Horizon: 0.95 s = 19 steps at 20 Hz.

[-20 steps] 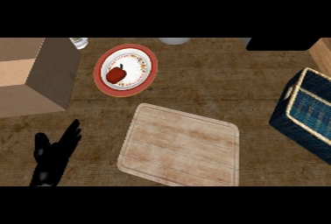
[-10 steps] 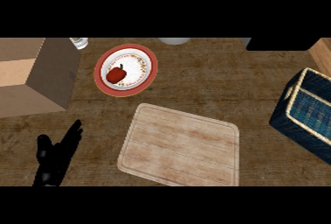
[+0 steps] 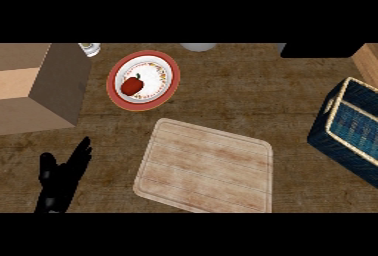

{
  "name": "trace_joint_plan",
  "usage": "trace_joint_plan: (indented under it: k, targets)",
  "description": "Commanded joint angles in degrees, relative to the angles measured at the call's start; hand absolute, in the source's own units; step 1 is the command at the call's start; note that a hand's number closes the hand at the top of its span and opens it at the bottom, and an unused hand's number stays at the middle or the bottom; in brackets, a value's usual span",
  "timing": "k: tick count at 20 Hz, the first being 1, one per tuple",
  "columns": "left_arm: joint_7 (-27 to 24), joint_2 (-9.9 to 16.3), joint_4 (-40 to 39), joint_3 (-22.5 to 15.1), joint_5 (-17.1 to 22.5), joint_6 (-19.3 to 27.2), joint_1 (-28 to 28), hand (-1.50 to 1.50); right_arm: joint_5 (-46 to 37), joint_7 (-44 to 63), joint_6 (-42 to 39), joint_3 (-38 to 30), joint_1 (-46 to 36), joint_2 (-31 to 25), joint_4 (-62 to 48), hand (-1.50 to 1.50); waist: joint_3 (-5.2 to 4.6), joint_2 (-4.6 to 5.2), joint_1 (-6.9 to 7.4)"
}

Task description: Pick the tomato from the cutting board and place it in the basket

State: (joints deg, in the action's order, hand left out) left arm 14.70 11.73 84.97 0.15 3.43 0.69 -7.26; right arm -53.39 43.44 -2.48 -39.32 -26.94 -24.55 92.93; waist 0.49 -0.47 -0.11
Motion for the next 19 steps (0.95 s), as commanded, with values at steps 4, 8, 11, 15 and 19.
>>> trace_joint_plan:
  k: [4, 8, 11, 15, 19]
  targets:
    - [0.84, -0.31, -5.58, 0.93, -0.14, -1.14, 1.41, 0.00, 4.01, -3.56, 0.28, -1.54, 4.32, -3.04, 1.47, -1.50, -0.50, 0.48, -0.06]
    - [3.85, -0.38, -0.57, 1.18, 0.65, -0.61, -0.66, 0.00, 7.31, 1.42, -2.21, -4.92, 2.28, -5.88, 8.93, -1.50, -0.51, 0.29, -0.20]
    - [-0.53, -0.47, -1.82, 0.21, -0.42, -2.15, -4.40, 0.00, 11.22, -0.92, 0.15, -10.71, 3.94, -7.45, 6.51, -1.50, -0.48, 0.27, -0.22]
    - [-0.05, 1.05, -4.41, 2.72, 0.63, -2.95, -1.92, 0.00, 12.76, 3.32, -1.89, -14.14, 9.04, -5.50, 15.26, -1.50, -0.52, 0.24, -0.84]
    - [1.78, 0.03, -2.37, 2.22, 0.63, -2.21, -1.99, 0.00, 21.56, 1.92, -6.92, -24.74, 14.92, -7.61, 17.28, -1.50, -0.47, 0.06, -1.55]
